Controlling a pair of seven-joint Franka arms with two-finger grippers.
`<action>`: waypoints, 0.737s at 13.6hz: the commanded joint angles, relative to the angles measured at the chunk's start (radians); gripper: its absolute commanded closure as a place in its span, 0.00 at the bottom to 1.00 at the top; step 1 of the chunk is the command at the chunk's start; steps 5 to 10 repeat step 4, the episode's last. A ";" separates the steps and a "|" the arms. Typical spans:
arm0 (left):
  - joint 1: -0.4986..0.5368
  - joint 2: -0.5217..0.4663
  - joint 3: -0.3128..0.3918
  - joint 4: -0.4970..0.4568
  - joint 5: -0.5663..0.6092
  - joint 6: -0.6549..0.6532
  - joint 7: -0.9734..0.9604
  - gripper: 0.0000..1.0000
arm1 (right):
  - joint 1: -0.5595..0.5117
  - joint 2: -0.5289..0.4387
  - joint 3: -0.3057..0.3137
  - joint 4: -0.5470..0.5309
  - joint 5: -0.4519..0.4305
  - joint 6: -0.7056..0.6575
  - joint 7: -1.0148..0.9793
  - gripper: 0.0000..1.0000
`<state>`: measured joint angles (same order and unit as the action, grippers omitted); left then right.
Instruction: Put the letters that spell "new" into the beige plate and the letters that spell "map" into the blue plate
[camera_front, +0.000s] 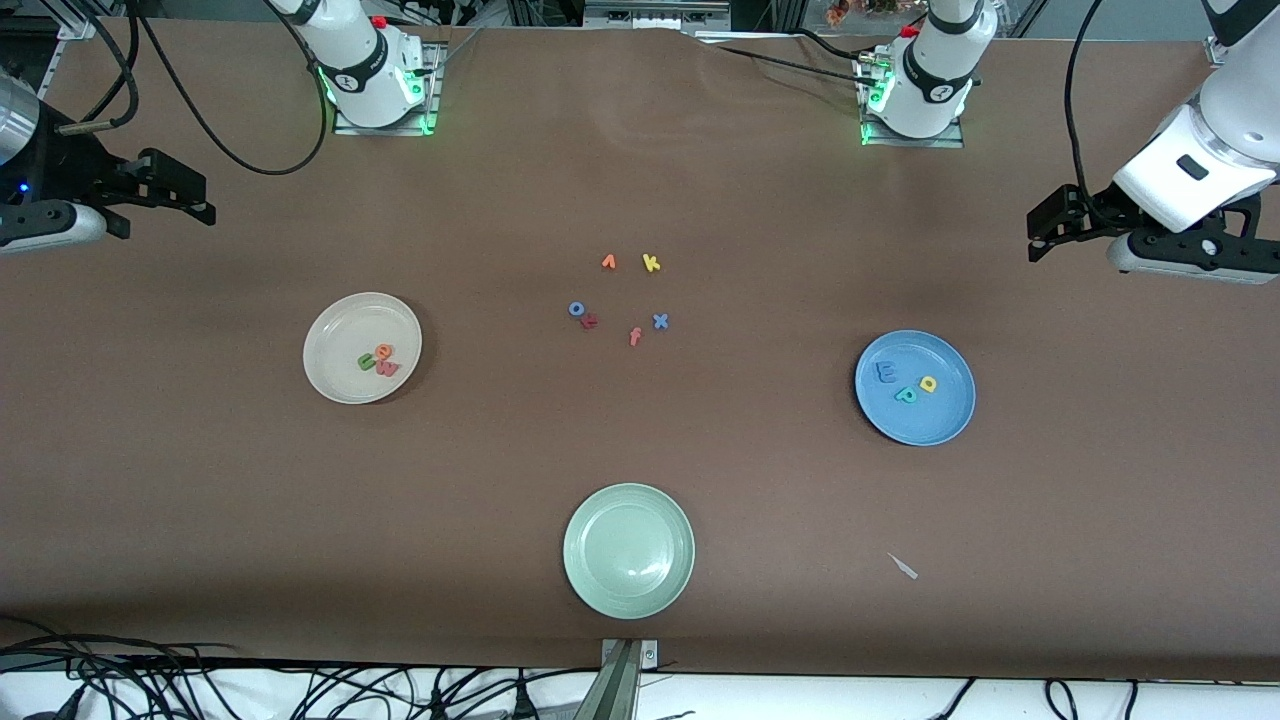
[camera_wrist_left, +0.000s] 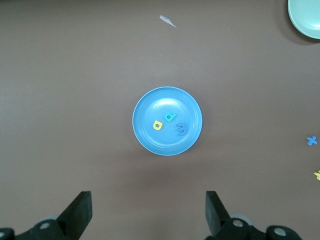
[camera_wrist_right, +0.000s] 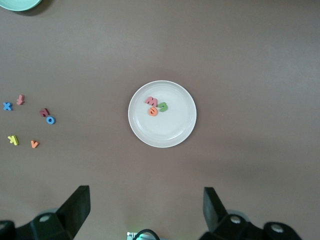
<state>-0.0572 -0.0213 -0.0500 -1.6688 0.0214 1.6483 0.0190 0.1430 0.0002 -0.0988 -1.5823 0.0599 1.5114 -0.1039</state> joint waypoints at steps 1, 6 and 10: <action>0.000 -0.011 -0.001 0.006 -0.018 -0.013 -0.002 0.00 | 0.003 -0.005 0.011 0.004 -0.026 -0.002 -0.008 0.00; 0.000 -0.011 -0.002 0.006 -0.018 -0.013 -0.002 0.00 | 0.016 -0.005 0.016 0.004 -0.043 -0.005 0.027 0.00; 0.000 -0.011 -0.002 0.006 -0.018 -0.013 -0.002 0.00 | 0.016 -0.005 0.016 0.004 -0.043 -0.005 0.027 0.00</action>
